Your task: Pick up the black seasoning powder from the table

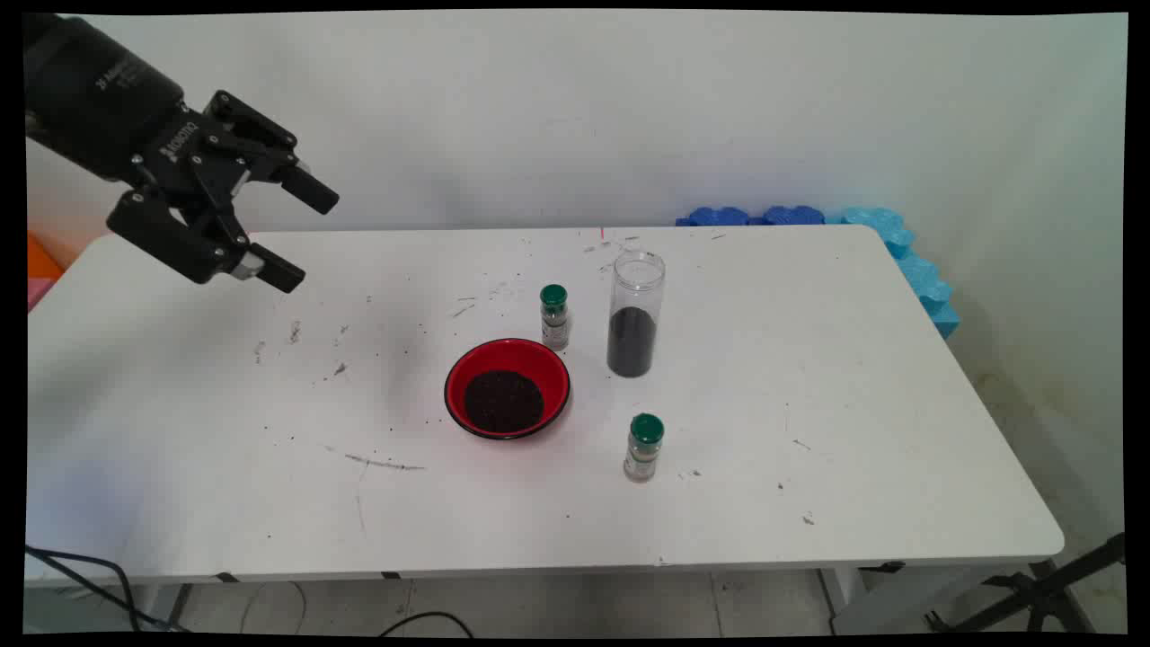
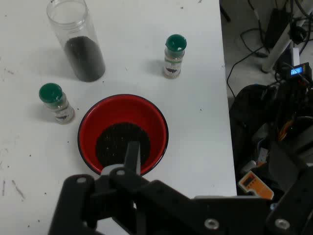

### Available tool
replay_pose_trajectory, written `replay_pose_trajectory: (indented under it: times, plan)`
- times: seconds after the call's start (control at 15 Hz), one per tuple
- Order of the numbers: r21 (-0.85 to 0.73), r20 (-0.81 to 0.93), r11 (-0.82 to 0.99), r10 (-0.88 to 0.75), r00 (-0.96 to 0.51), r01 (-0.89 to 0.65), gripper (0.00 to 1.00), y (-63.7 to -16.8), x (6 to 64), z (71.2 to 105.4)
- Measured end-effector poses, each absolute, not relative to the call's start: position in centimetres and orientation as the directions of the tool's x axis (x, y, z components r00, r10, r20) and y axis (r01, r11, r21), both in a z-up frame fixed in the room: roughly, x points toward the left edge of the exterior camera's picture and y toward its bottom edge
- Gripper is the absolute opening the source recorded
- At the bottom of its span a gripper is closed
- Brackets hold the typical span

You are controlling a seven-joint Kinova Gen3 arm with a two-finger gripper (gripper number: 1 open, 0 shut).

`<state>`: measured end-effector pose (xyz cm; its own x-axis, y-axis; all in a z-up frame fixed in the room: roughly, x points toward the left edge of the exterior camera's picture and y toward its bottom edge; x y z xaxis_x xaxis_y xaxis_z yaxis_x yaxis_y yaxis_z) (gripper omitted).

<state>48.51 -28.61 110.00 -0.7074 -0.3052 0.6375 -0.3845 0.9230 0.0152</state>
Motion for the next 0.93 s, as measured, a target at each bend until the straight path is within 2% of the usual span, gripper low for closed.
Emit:
replay_pose_trajectory:
  times: [0.93]
  plan:
    - [0.08, 0.644, 0.925, -0.334, -0.689, -0.373, 1.0, -28.31, 47.83, 109.45]
